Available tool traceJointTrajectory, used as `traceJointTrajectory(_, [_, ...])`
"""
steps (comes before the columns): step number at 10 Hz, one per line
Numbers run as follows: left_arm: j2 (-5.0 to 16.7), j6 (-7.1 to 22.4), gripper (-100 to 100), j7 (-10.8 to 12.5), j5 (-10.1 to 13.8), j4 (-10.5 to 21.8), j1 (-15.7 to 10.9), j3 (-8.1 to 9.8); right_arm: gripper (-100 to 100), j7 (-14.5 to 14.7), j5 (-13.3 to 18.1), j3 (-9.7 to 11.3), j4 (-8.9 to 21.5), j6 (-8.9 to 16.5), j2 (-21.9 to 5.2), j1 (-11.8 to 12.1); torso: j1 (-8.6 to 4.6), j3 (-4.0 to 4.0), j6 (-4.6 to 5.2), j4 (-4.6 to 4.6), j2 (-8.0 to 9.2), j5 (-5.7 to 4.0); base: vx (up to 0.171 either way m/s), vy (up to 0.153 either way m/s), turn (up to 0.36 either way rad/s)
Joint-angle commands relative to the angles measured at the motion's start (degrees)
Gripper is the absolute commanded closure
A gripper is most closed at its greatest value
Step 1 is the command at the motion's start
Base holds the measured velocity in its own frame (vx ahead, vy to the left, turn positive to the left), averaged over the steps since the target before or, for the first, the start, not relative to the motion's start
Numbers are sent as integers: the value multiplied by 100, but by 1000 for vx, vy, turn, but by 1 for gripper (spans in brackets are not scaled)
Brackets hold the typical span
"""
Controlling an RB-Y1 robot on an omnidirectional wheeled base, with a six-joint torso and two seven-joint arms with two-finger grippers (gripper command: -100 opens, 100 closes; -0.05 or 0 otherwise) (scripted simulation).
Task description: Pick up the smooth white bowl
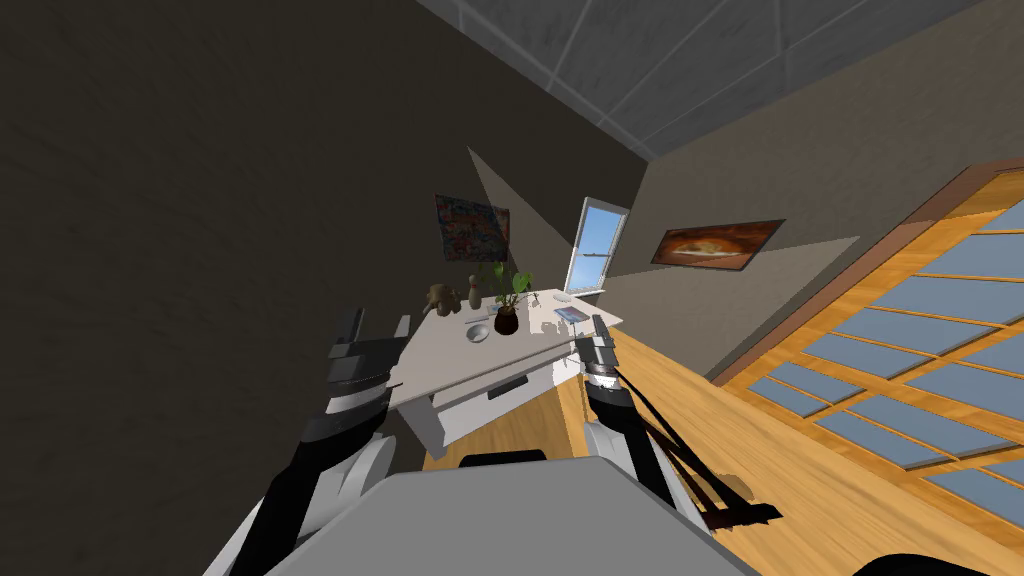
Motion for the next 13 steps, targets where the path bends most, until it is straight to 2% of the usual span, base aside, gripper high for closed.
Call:
traceJointTrajectory(1, [229, 209, -100, 70, 84, 59, -53, 38, 0, 0, 0, 0, 0, 0, 0, 0, 0, 0, 0, 0, 0, 0, -17, -32, -34])
traceJointTrajectory(6, [772, 1082, -100, 403, 466, 298, -299, 241, 0, 0, 0, 1, 0, 0, 1, -1, -28, 9, 1, 3, 15, -6, -41, -73, -52])
traceJointTrajectory(7, [772, 1195, -100, 403, 466, 298, -299, 241, 0, 0, 0, 1, 0, 0, 1, -1, -32, 9, 1, 3, 16, -7, -31, -75, -21])
traceJointTrajectory(8, [883, 1383, -100, 495, 569, 363, -363, 297, 0, 0, 0, 1, 0, 0, 1, 0, -29, 8, 0, 3, 13, -7, -28, -72, -55])
traceJointTrajectory(11, [993, 1764, -100, 593, 679, 433, -430, 357, 0, 0, 0, 1, 0, 0, 1, -1, -22, 7, 1, 3, 13, -5, -29, -55, -33])
traceJointTrajectory(12, [1104, 1935, -100, 697, 794, 508, -499, 421, 0, 0, 0, 0, 0, 0, 0, 0, -19, 7, -1, 3, 11, -5, -23, -68, -52])
traceJointTrajectory(13, [1104, 2071, -100, 697, 794, 508, -499, 421, 0, 0, 0, 1, 0, 0, 1, 0, -23, 6, 1, 2, 10, -5, -18, -54, -31])
